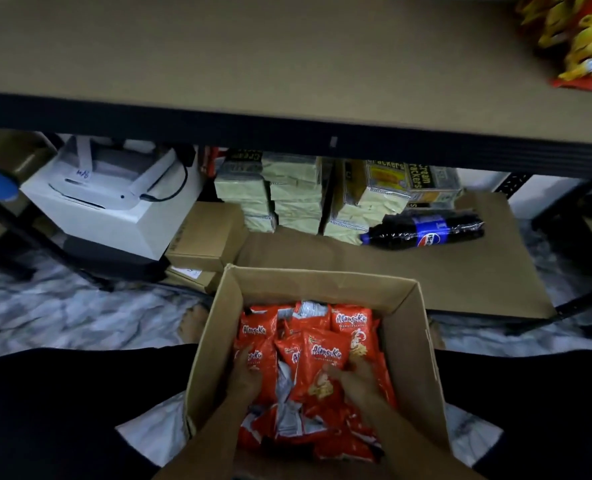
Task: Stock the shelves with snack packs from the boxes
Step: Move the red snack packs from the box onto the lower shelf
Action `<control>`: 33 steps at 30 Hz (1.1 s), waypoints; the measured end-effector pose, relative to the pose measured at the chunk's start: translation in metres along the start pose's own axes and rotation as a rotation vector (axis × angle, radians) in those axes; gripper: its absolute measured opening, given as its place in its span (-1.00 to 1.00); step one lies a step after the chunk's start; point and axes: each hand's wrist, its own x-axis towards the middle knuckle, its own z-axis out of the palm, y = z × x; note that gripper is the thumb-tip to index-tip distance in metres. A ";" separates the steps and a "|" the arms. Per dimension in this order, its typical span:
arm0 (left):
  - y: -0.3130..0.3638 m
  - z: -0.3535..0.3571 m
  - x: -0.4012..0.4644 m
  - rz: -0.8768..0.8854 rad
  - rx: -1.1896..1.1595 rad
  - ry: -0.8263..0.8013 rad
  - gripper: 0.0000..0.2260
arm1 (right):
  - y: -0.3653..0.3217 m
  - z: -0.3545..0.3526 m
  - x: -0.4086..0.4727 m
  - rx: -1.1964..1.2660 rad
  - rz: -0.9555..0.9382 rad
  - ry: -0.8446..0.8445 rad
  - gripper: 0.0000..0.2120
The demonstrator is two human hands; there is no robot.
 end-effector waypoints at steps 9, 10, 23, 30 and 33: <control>0.012 0.016 0.000 -0.087 -0.268 -0.073 -0.33 | 0.016 0.014 0.016 0.039 0.078 0.160 -0.56; 0.011 0.015 -0.001 -0.110 -0.295 -0.083 -0.32 | 0.016 0.016 0.015 0.039 0.067 0.170 -0.53; 0.057 -0.020 -0.034 0.087 -0.291 -0.068 -0.40 | -0.004 -0.006 -0.004 0.054 -0.239 0.082 -0.37; 0.136 -0.049 -0.082 0.374 -0.402 -0.151 -0.41 | -0.074 -0.042 -0.048 0.212 -0.492 0.127 -0.41; 0.182 -0.063 -0.106 0.537 -0.410 -0.152 -0.38 | -0.110 -0.060 -0.078 0.258 -0.663 0.133 -0.42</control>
